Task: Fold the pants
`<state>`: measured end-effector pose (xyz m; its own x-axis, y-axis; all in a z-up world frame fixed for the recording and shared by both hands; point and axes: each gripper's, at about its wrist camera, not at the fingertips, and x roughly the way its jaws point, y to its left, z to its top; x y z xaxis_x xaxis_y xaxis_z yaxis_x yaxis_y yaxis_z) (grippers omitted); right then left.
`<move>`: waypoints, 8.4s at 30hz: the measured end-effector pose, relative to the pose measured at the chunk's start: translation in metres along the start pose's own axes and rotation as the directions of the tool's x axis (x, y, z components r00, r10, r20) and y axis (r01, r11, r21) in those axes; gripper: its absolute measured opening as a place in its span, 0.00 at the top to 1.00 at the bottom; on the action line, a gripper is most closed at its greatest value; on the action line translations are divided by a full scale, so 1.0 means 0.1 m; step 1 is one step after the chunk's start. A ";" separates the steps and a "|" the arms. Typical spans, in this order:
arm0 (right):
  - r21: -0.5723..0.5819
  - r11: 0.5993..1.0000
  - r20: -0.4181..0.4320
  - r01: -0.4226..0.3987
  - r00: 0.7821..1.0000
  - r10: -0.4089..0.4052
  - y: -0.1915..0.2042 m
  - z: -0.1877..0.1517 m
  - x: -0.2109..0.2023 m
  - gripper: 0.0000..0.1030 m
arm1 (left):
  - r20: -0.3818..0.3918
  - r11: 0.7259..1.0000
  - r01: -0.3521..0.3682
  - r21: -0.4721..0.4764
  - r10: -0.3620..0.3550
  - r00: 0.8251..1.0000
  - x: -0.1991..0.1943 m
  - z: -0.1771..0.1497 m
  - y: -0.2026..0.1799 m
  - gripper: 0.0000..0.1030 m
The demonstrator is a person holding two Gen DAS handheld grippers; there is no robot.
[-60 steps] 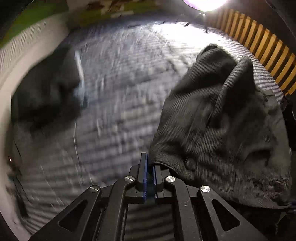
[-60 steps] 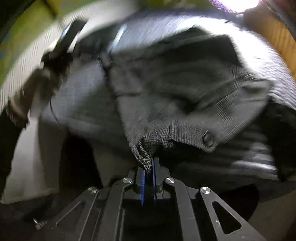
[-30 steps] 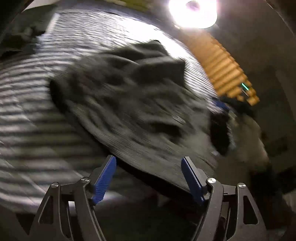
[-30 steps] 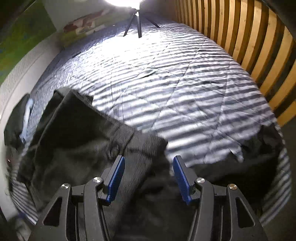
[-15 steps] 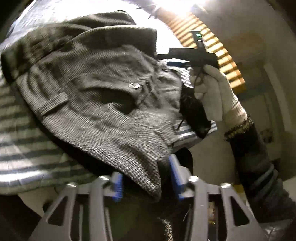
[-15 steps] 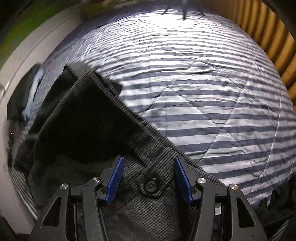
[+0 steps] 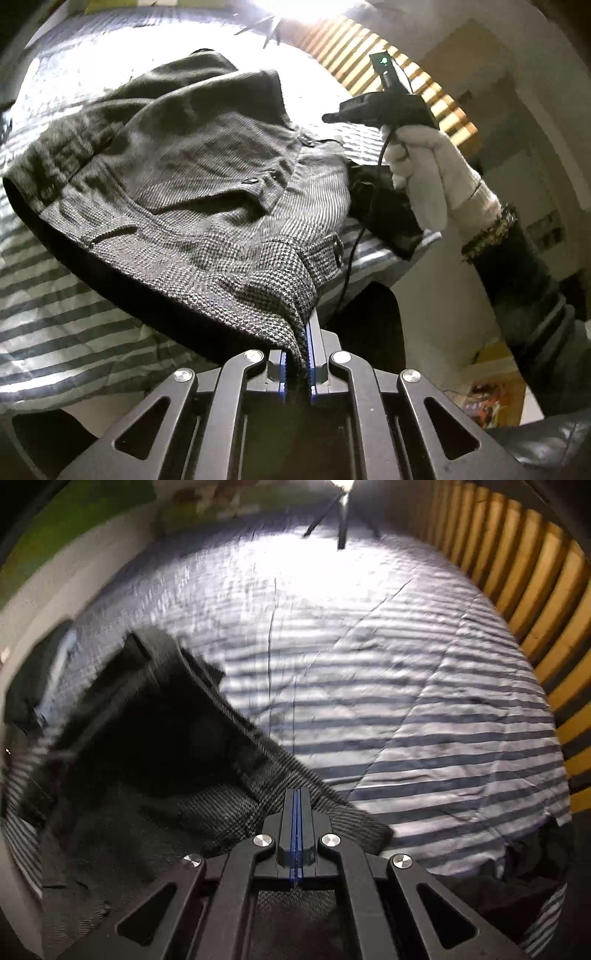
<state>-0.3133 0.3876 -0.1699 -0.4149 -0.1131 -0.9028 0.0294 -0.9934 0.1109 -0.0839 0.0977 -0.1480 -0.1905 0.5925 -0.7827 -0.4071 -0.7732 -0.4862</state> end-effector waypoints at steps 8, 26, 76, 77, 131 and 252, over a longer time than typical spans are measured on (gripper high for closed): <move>0.126 0.991 -0.076 -0.042 0.996 0.052 -0.12 0.01 0.11 0.64 | -0.021 0.999 0.017 0.039 -0.016 1.000 0.00 -0.07 -0.10 0.93; 0.094 0.994 0.028 0.049 0.998 -0.052 -0.24 -0.36 -0.48 0.80 | -0.069 0.983 0.057 0.174 -0.045 0.997 -0.10 -0.19 -0.29 0.97; -0.140 0.894 -0.290 -0.426 0.881 0.375 1.39 1.28 0.99 0.94 | 0.274 0.831 0.144 -0.538 0.010 0.962 -0.52 0.61 2.48 0.94; -0.147 0.891 -0.276 -0.429 0.883 0.380 1.36 1.19 0.89 0.94 | 0.277 0.835 0.140 -0.533 0.016 0.961 -0.55 0.58 2.45 0.94; -0.070 0.932 -0.037 -0.357 0.934 0.355 1.10 1.68 0.66 0.58 | 0.194 0.881 -0.159 -0.445 0.268 0.944 -0.82 2.56 3.84 0.27; 0.247 0.968 -0.049 -0.039 0.997 0.053 -1.48 -0.71 -0.16 0.79 | -0.004 0.880 -0.247 0.406 0.272 0.962 1.76 2.20 -0.04 0.28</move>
<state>-0.2465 0.5347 -0.2017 -0.3675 -0.1664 -0.9150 -0.1795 -0.9527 0.2454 -0.3124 0.2546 -0.1980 -0.2902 0.3591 -0.8871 -0.6738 -0.7348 -0.0770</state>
